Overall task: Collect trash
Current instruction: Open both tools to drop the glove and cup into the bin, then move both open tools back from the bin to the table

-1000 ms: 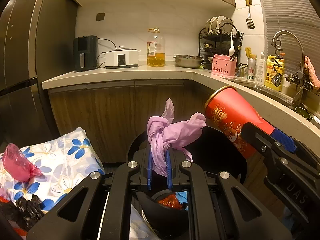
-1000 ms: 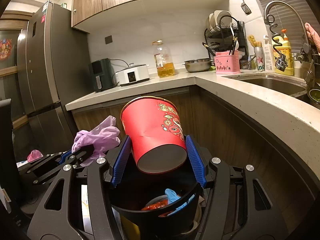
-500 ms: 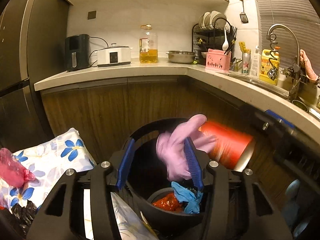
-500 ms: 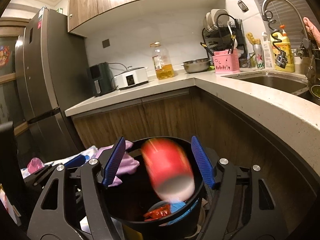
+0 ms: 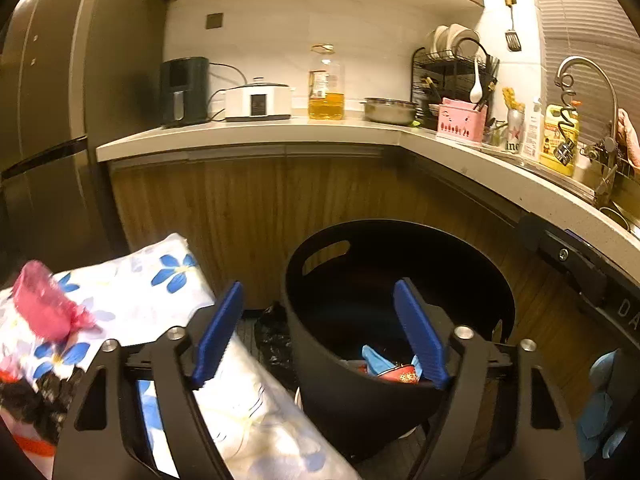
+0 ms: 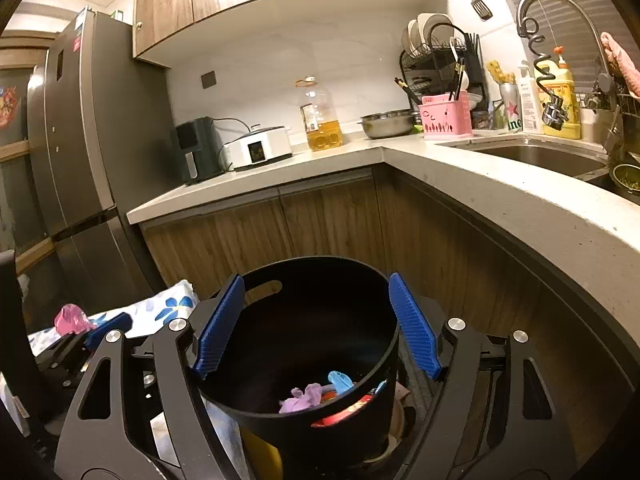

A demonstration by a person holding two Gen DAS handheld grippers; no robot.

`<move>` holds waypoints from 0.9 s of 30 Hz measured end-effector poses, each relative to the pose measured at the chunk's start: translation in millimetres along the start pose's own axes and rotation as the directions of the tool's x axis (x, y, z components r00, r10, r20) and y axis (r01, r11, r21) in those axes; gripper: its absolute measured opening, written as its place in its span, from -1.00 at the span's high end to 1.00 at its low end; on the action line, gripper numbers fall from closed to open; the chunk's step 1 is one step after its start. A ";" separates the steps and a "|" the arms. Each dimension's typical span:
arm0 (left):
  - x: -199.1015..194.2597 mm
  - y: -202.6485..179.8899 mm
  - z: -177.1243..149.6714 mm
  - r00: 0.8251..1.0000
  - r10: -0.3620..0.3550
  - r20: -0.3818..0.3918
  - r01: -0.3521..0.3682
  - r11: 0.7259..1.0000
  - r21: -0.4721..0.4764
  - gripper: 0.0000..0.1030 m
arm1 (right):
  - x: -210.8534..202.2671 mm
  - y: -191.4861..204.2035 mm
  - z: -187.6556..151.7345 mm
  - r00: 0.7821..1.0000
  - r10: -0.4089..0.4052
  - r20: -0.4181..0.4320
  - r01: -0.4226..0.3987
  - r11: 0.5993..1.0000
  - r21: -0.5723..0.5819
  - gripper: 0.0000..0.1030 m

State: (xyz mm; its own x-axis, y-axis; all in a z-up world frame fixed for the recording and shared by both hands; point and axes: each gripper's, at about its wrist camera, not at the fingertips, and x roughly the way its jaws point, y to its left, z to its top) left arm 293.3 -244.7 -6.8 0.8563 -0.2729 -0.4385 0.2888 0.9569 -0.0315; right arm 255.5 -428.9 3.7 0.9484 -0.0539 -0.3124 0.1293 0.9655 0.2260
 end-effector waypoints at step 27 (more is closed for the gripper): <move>-131.7 70.1 -60.1 0.971 0.223 0.086 -0.212 0.970 -0.120 -0.71 | -73.5 57.3 -54.2 1.000 0.001 0.016 0.000 0.997 -0.080 -0.60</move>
State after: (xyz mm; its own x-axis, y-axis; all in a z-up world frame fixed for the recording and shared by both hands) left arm 175.0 -135.7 -5.2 0.9327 -0.0601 -0.3557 0.0472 0.9979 -0.0450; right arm 177.5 -355.8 -10.5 0.9531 -0.0567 -0.2973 0.1057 0.9828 0.1513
